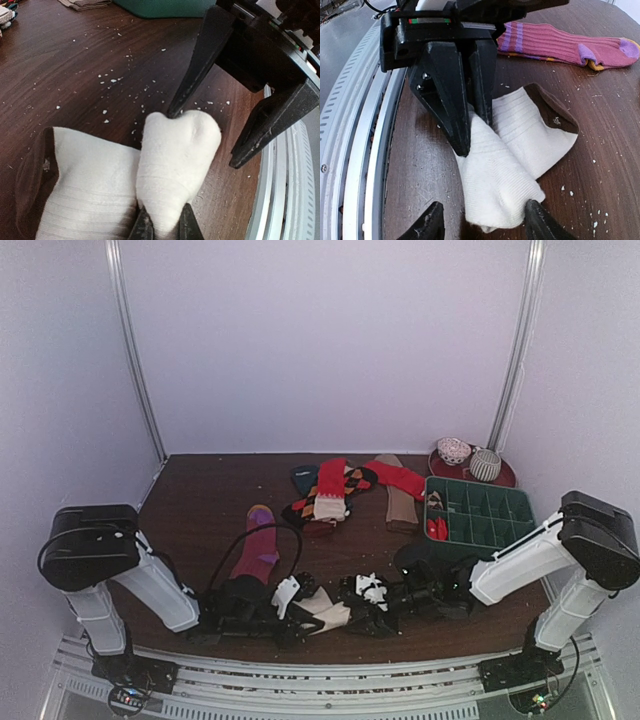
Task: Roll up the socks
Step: Roll a pair of socks at the center of the board.
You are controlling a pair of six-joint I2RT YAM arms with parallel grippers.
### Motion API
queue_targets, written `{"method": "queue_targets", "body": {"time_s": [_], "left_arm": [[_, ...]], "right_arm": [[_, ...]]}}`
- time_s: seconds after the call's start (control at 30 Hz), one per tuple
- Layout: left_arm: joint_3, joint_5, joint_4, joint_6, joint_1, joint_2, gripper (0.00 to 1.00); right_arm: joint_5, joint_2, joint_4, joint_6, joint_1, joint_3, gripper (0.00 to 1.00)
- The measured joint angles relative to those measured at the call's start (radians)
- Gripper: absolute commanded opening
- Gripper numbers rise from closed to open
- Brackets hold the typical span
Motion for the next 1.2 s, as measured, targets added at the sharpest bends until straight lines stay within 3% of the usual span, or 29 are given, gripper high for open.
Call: {"method": "queue_targets", "body": {"time_s": [0.47, 0.63, 0.77, 0.9, 1.07, 1.2], "left_arm": [[0.0, 0.018, 0.023, 0.0, 0.006, 0.015, 0.0], [0.0, 0.028, 0.034, 0.001, 0.009, 0.022, 0.0], [-0.001, 0.034, 0.036, 0.004, 0.011, 0.023, 0.0], [-0.004, 0.034, 0.04, 0.011, 0.013, 0.022, 0.0], [-0.003, 0.008, -0.038, 0.023, 0.013, -0.028, 0.28], [0.024, -0.046, -0.247, 0.093, 0.005, -0.14, 0.38]], "right_arm": [[-0.034, 0.117, 0.037, 0.001, 0.006, 0.056, 0.51], [-0.055, 0.151, -0.042, -0.016, 0.003, 0.127, 0.42], [-0.071, 0.182, -0.116, -0.032, -0.001, 0.194, 0.3], [-0.095, 0.188, -0.196, -0.018, -0.009, 0.237, 0.24], [-0.105, 0.183, -0.256, 0.033, -0.008, 0.257, 0.24], [-0.104, 0.147, -0.298, 0.095, 0.015, 0.241, 0.25]]}}
